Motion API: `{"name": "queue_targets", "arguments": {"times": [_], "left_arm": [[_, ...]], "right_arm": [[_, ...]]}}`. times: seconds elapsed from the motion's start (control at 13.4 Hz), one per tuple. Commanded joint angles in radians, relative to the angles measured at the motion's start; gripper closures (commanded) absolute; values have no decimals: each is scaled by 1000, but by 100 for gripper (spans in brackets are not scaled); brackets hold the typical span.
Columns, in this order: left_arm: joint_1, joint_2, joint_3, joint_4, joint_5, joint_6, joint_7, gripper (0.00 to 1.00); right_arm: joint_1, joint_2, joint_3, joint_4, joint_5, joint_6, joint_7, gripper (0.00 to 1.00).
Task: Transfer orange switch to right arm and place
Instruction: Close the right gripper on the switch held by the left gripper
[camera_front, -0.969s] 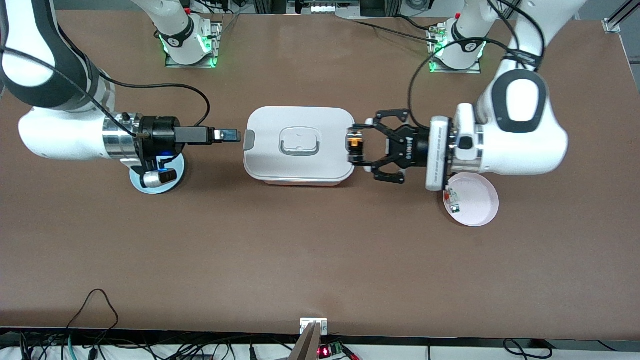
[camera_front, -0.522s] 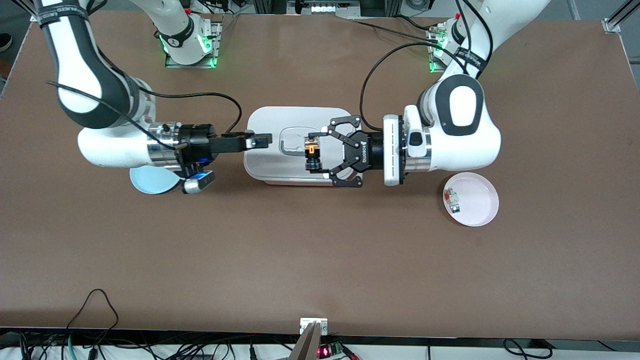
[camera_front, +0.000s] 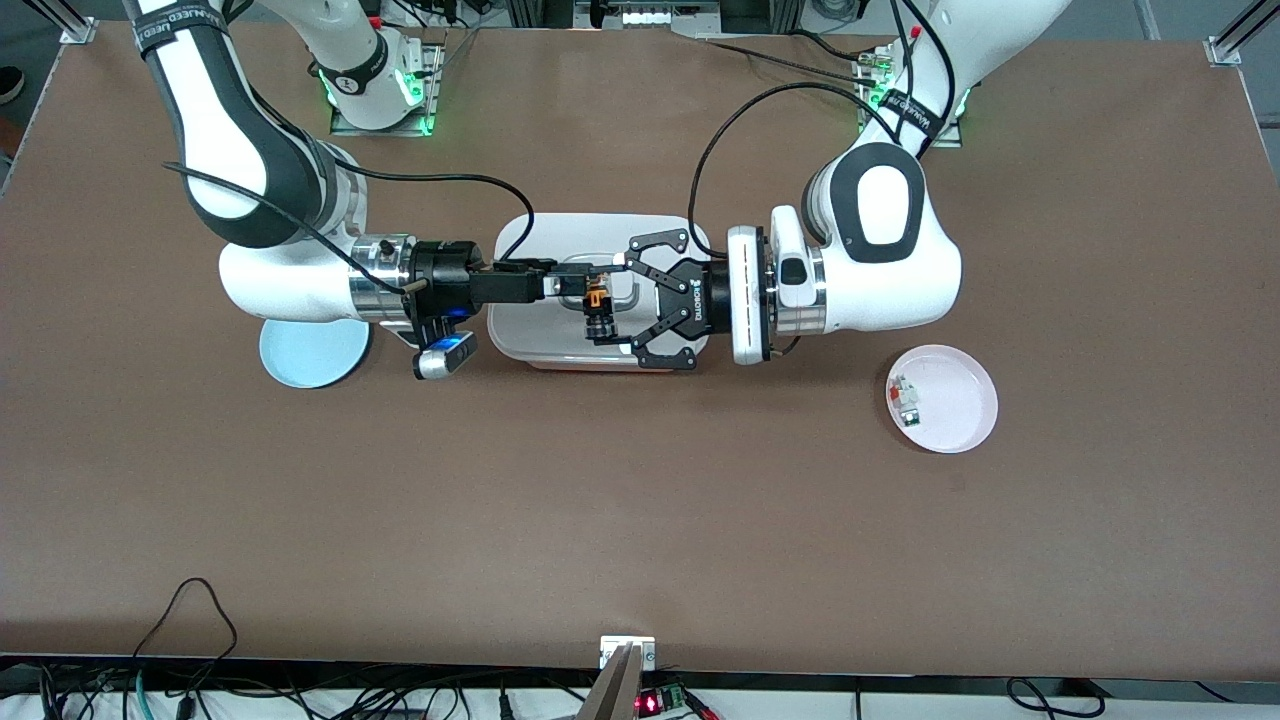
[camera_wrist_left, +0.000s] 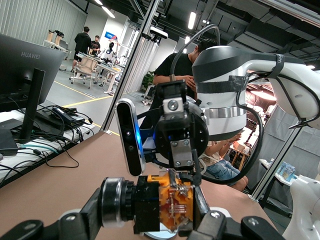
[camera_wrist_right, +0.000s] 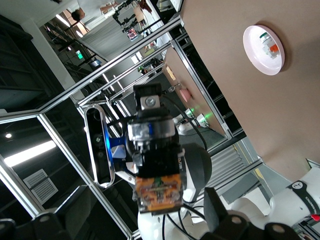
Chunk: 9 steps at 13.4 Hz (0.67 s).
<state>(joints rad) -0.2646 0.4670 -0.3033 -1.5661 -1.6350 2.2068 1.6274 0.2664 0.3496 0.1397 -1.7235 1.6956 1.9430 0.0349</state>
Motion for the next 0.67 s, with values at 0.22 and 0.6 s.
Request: {"name": "queue_targets", "arguments": {"times": [0.22, 0.6], "left_arm": [[-27, 13, 3, 18, -34, 8, 28, 76], [-27, 13, 3, 20, -34, 8, 28, 75]], "right_arm": [[11, 100, -3, 93, 41, 39, -72, 0], [11, 98, -3, 99, 42, 44, -56, 26]]}}
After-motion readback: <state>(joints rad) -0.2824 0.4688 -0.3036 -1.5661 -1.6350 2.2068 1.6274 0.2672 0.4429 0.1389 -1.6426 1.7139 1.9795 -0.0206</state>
